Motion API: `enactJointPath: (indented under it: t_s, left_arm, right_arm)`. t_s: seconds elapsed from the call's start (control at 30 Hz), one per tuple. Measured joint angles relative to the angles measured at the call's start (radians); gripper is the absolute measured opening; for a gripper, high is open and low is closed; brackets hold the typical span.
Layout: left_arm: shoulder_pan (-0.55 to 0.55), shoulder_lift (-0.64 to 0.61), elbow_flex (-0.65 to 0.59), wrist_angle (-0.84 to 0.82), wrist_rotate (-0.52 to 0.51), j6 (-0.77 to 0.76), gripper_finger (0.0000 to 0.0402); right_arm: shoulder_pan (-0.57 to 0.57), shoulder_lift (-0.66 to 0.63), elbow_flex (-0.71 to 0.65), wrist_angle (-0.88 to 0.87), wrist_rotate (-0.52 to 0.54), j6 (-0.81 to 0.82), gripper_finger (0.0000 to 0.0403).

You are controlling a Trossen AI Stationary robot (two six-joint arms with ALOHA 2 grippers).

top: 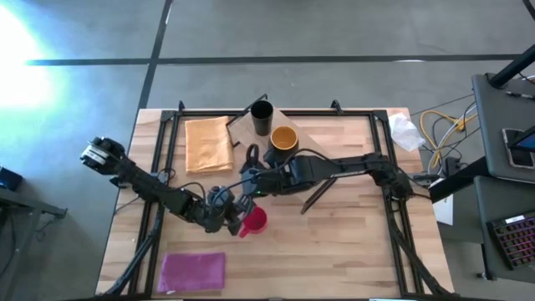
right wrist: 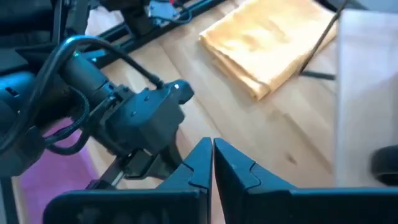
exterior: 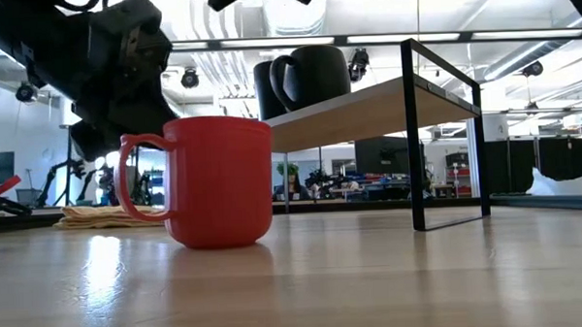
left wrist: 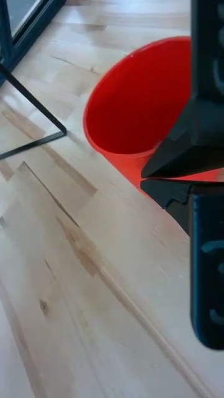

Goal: Stack small to large cups/mugs on shelf
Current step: Put the red mug on the shelf

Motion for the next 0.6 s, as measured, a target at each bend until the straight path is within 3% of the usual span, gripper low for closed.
enactJointPath:
  t_s: [0.23, 0.4, 0.6]
  left_arm:
    - [0.000, -0.076, 0.000, -0.012, -0.001, 0.056, 0.0000]
    - [0.001, -0.190, 0.000, -0.116, -0.018, 0.064, 0.0003]
    - [0.000, -0.312, 0.000, -0.187, 0.045, 0.046, 0.0053]
  right_arm:
    - [0.000, -0.032, 0.000, -0.003, 0.030, -0.034, 0.0009]
    - [0.000, -0.076, 0.000, -0.058, 0.097, -0.055, 0.0009]
    - [0.000, -0.164, 0.000, -0.153, 0.161, -0.033, 0.0009]
